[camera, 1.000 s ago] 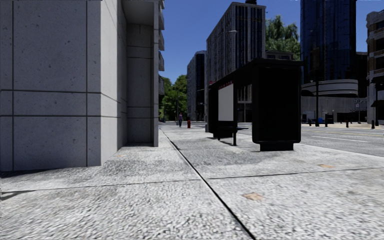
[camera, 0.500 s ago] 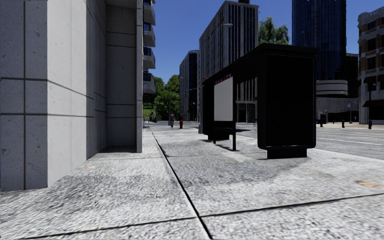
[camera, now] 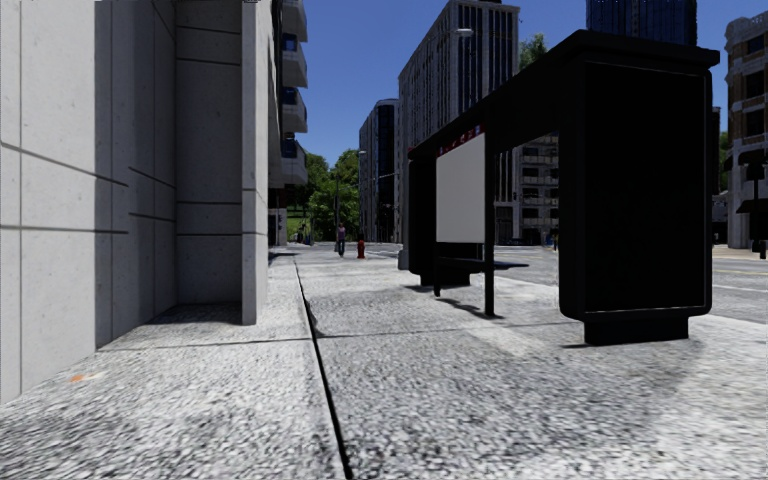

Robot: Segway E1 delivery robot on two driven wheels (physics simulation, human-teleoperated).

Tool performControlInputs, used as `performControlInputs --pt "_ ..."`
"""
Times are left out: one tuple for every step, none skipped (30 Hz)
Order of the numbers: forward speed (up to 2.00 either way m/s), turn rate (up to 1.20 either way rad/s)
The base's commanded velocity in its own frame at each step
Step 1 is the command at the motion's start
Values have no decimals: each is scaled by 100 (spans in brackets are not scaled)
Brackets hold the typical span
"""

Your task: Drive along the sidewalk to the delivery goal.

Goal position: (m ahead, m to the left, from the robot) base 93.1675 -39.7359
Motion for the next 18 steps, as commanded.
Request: performControlInputs --pt "200 0" --pt "200 0" --pt "200 0" --pt "200 0" --pt "200 0" --pt "200 0" --pt "200 0" --pt "200 0" --pt "200 0" --pt "200 0" --pt "200 0" --pt "200 0" --pt "200 0" --pt "200 0" --pt "200 0" --pt "200 0" --pt "200 11" --pt "200 16"
